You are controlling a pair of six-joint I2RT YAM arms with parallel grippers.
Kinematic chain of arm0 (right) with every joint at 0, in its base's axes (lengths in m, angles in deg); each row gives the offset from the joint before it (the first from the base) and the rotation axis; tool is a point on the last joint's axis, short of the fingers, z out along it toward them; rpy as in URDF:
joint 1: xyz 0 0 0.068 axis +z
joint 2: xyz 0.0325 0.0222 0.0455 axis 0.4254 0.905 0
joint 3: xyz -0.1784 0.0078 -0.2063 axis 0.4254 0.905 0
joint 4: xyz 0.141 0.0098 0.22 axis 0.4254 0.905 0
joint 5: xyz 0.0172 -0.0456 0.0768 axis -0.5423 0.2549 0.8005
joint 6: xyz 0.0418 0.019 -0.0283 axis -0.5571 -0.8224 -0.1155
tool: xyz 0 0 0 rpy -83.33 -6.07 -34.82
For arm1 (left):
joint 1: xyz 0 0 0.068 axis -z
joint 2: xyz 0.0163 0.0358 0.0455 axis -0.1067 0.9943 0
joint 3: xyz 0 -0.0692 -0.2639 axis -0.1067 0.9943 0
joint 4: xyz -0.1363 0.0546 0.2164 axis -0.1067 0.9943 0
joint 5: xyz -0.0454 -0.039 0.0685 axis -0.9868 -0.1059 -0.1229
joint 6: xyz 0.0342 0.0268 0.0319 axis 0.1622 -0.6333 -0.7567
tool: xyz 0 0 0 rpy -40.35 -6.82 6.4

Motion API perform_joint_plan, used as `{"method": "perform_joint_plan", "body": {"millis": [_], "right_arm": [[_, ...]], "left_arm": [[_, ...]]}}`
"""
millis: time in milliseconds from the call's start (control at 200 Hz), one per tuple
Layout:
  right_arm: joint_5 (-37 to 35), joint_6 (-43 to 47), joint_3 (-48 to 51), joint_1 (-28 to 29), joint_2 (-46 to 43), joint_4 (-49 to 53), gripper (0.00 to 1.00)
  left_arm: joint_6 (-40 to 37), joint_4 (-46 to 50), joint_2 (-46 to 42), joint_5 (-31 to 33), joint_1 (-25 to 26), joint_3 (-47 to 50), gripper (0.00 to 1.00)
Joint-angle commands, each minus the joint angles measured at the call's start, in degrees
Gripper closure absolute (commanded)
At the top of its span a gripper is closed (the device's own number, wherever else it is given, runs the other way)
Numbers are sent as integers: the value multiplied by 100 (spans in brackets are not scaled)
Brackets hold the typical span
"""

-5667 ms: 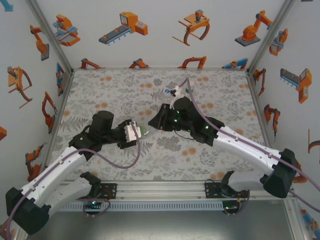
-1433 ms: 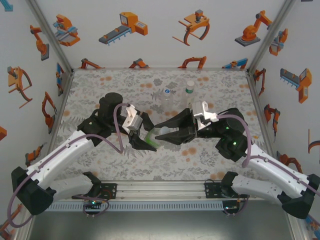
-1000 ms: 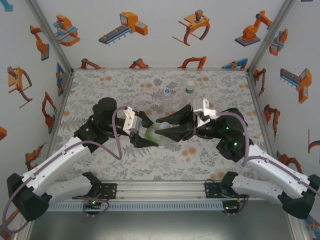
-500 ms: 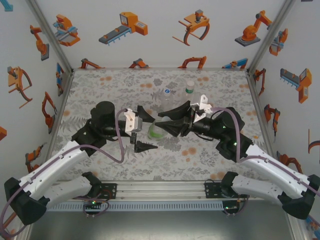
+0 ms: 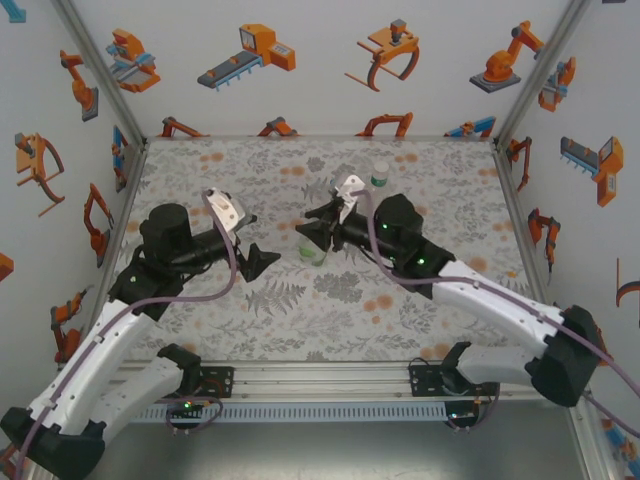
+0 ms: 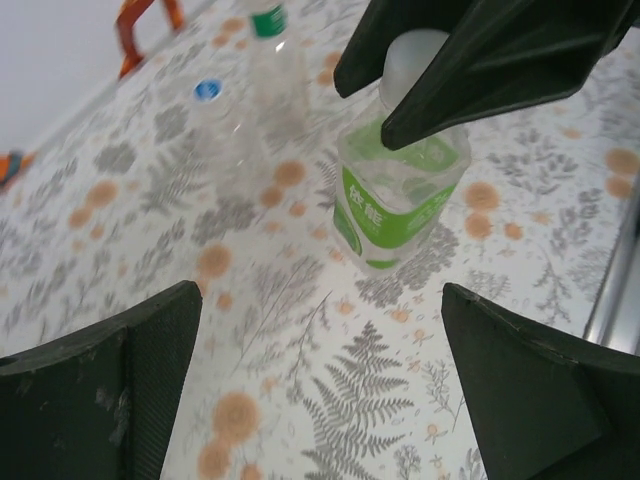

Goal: Screw on the bottle caps

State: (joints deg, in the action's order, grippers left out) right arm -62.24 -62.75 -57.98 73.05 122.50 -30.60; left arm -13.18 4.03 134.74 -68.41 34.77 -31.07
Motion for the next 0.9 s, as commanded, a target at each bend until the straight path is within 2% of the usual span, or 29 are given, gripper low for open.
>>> {"method": "perform_joint_plan", "body": {"millis": [0,120,190,446,596,896], "right_arm": [[48,-10,-206,-252,670,-893,100],[116,53,-580,-470,1577,-1386,100],[210,-84,-889,-639,2146,-1654,100],[282,-297,-1950,-945,3680,-2204,100],[316,-510,-2506,-1084,4257,-2242,100],[417,-603,-2970,-1184,4924,-2190,100]], "left_arm": [[283,523,-148,731,-156,62,3],[-32,460,-335,1119,-167,404,3],[-392,468,-365,1101,-160,567,3],[-306,241,-321,972,-166,609,3],[-351,399,-245,690,-158,528,3],[-403,421,-274,722,-161,520,3]]}}
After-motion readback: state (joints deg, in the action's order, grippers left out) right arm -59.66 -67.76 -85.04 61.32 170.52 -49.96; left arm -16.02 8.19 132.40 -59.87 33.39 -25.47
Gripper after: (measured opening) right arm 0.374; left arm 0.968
